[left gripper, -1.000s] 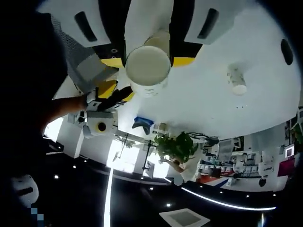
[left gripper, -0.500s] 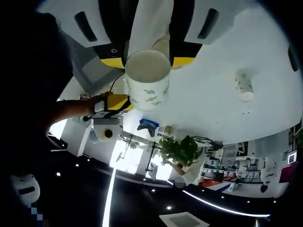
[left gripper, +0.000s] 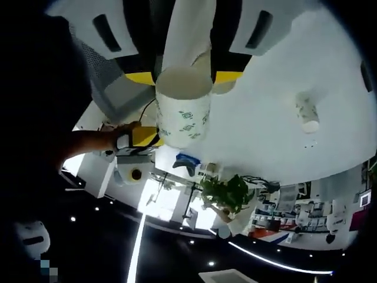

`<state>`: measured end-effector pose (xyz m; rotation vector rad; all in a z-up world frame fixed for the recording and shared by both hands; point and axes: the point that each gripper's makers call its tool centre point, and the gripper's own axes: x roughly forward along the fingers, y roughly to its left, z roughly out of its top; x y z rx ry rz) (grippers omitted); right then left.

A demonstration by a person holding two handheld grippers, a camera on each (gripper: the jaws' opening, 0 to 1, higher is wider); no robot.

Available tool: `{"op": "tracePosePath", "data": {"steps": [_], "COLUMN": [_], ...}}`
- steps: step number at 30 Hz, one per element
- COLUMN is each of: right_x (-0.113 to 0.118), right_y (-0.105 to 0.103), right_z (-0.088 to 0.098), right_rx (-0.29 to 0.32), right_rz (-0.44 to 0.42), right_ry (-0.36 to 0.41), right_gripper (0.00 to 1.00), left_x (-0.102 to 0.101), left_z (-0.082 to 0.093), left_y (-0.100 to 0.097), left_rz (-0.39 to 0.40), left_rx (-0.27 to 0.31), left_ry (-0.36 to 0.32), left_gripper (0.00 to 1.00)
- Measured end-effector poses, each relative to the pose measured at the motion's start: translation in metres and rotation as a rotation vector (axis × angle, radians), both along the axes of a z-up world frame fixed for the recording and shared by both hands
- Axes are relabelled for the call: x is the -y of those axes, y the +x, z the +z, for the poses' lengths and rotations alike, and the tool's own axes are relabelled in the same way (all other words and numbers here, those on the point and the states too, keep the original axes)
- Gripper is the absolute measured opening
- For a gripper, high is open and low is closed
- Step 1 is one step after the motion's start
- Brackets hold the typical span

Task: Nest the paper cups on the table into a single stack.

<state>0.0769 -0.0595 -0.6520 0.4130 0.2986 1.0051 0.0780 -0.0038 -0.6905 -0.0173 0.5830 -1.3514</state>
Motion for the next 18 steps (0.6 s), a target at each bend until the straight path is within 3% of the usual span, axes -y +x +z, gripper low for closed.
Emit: {"op": "tracePosePath", "data": {"steps": [2, 5, 18], "right_x": [-0.003, -0.008, -0.009], "right_y": [-0.003, -0.003, -0.006], "right_z": [0.006, 0.010, 0.009], "right_rx": [-0.017, 0.019, 0.028], "right_rz": [0.021, 0.029, 0.040], "right_ry": [0.029, 0.006, -0.038], "right_gripper": [0.00, 0.00, 0.00], "left_x": [-0.002, -0.003, -0.012], "left_z": [0.000, 0.001, 0.009], "left_y": [0.005, 0.009, 0.020], "left_rz": [0.031, 0.056, 0.112], "left_rx": [-0.006, -0.012, 0.094], "left_ry": [-0.009, -0.024, -0.021], "left_gripper": [0.31, 0.25, 0.49]}}
